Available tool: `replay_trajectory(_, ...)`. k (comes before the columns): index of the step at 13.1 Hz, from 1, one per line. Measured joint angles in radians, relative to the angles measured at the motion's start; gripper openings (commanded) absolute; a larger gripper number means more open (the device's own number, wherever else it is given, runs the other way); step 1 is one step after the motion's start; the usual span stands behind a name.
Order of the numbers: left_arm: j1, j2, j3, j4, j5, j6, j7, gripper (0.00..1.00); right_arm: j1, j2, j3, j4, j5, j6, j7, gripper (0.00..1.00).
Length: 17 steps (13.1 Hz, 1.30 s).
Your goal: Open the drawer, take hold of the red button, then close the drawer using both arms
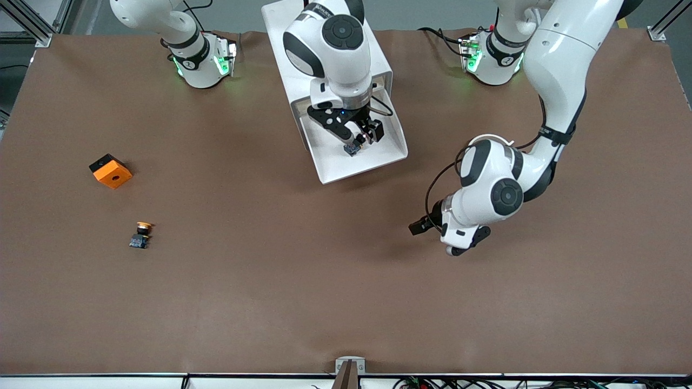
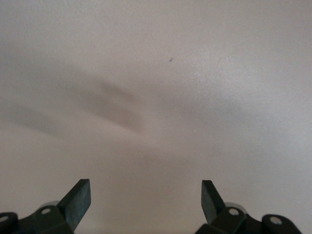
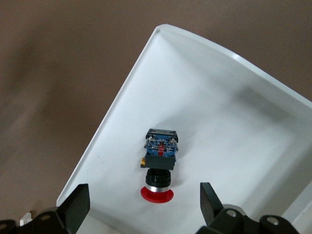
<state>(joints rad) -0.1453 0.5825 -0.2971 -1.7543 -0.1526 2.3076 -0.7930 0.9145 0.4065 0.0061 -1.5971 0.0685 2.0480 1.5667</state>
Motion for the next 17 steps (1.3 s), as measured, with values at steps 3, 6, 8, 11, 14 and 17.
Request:
replay_trajectory(3,-0.018,-0.043,-0.003,-0.086,0.043,0.041,0.027,1.00,0.002,0.048,0.000,0.000,-0.032,0.002,-0.021,1.00)
replay_trajectory(6,-0.051,-0.059,-0.003,-0.099,0.165,0.050,0.004,1.00,0.006,0.079,0.000,0.001,-0.042,0.007,-0.024,1.00)
replay_trajectory(8,-0.058,-0.066,-0.004,-0.096,0.177,0.043,0.003,1.00,0.006,0.082,-0.001,0.002,-0.045,0.007,-0.024,1.00)
replay_trajectory(11,-0.066,-0.075,-0.006,-0.052,0.178,0.016,0.004,1.00,0.006,0.082,-0.002,0.004,-0.046,0.007,-0.024,1.00)
replay_trajectory(14,-0.066,-0.084,-0.022,-0.020,0.179,-0.039,0.005,1.00,0.006,0.092,-0.003,0.004,-0.045,0.010,-0.024,1.00)
replay_trajectory(17,-0.066,-0.084,-0.024,-0.020,0.212,-0.066,0.006,1.00,0.006,0.099,-0.002,0.004,-0.045,0.022,-0.023,0.69)
